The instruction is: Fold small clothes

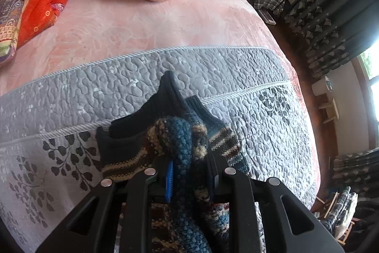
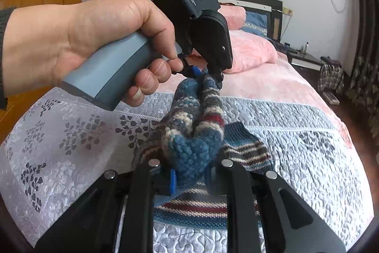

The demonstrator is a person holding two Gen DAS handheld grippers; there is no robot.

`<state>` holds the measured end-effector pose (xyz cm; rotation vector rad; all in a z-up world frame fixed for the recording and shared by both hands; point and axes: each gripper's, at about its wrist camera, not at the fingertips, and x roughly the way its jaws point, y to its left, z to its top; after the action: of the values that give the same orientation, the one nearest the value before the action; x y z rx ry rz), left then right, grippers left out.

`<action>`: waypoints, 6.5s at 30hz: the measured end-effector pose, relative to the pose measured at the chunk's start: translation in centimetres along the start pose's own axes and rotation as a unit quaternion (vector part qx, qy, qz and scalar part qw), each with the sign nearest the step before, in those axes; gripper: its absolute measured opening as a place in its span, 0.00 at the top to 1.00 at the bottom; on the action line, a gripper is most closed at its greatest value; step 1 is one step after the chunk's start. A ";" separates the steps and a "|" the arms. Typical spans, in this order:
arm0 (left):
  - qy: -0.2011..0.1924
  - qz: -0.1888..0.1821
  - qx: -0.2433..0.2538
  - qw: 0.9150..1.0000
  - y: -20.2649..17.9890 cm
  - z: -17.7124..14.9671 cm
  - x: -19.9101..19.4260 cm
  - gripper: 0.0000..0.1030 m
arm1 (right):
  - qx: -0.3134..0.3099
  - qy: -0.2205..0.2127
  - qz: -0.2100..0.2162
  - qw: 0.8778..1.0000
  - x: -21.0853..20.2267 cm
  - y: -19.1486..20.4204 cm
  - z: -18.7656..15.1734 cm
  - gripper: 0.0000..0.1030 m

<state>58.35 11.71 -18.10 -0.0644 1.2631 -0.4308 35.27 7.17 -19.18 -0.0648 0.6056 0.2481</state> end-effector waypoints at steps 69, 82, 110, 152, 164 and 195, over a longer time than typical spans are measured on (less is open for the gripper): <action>-0.094 -0.110 0.000 0.990 -3.1 -6.7 5.1 0.35 | 0.369 0.222 0.324 0.842 12.5 -25.1 -10.3 0.29; -0.088 -0.244 -0.092 0.961 4.0 -16.7 4.9 0.35 | 0.328 0.306 0.318 0.835 21.2 -24.5 -5.3 0.73; 0.022 -0.272 -0.087 0.958 2.1 -15.1 9.3 0.37 | 0.289 0.307 0.259 0.869 11.1 -26.1 -10.9 0.77; -0.029 -0.270 -0.108 0.956 5.7 -14.8 9.7 0.23 | 0.277 0.308 0.225 0.882 20.7 -26.0 -4.1 1.00; -0.037 -0.301 -0.092 0.948 4.6 -15.0 7.6 0.34 | 0.276 0.284 0.273 0.877 14.1 -25.6 -5.4 0.90; -0.052 -0.259 -0.120 0.957 10.7 -23.6 8.0 0.14 | 0.356 0.338 0.313 0.813 20.8 -30.2 -7.0 0.28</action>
<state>41.24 23.17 -35.77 -0.6287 1.1810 -0.7114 55.40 -18.59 -37.20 0.8261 1.4010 0.6351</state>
